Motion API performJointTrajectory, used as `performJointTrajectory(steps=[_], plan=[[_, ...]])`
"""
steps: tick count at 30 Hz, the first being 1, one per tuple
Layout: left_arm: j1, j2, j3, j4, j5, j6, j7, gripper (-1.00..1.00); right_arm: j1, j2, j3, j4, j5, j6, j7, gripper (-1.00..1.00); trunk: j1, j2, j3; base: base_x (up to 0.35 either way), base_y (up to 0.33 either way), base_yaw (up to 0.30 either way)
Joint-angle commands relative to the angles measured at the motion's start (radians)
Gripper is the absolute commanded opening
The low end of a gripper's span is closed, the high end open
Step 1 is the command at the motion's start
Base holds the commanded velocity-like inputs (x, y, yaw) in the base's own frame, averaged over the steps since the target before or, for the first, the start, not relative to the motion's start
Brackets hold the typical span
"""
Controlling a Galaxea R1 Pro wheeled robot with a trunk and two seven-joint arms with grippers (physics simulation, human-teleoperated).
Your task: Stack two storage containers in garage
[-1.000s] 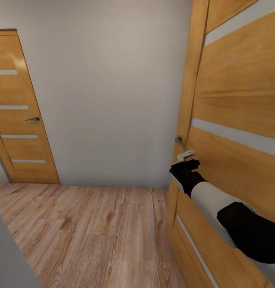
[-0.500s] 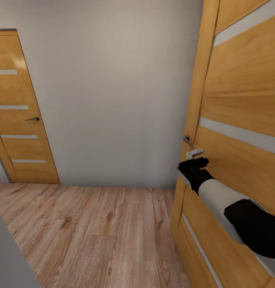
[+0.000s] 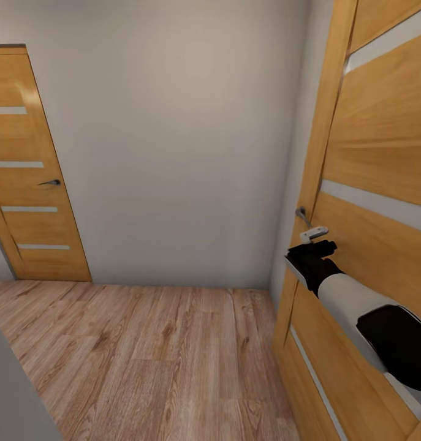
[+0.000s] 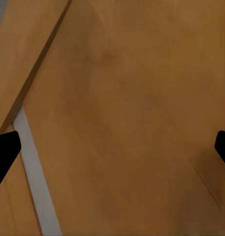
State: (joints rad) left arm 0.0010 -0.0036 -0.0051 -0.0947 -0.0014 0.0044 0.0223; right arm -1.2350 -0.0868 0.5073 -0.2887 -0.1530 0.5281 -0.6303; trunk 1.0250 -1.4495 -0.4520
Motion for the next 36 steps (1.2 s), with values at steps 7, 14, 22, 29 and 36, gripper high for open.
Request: performJointTrajectory(steps=[7, 14, 22, 29, 36], plan=[[0.001, -0.001, 0.000, -0.006, -0.001, 0.000, 0.002, 1.00, -0.001, -0.033, 0.002, -0.001, 0.000, 0.015, -0.009, 1.00, 0.000, -0.001, -0.001, 0.000, 0.000, 0.000], [0.001, -0.001, -0.001, -0.008, -0.004, 0.000, 0.001, 1.00, 0.000, -0.039, 0.002, -0.001, 0.000, 0.015, -0.009, 1.00, 0.000, -0.001, -0.001, 0.000, 0.000, 0.000], [0.001, -0.001, 0.000, -0.008, -0.005, 0.000, 0.001, 1.00, 0.000, -0.039, 0.002, -0.001, 0.001, 0.016, -0.009, 1.00, 0.000, -0.001, -0.001, 0.000, 0.000, 0.000], [0.001, -0.001, 0.000, -0.008, -0.005, 0.000, 0.001, 1.00, 0.000, -0.025, 0.002, -0.001, 0.001, 0.017, -0.009, 1.00, 0.000, -0.001, -0.001, 0.000, 0.000, 0.000], [0.001, -0.001, 0.000, -0.008, -0.005, 0.000, 0.002, 1.00, 0.000, 0.116, 0.000, -0.001, 0.001, 0.023, -0.015, 1.00, 0.000, -0.001, -0.001, 0.000, 0.000, 0.000]])
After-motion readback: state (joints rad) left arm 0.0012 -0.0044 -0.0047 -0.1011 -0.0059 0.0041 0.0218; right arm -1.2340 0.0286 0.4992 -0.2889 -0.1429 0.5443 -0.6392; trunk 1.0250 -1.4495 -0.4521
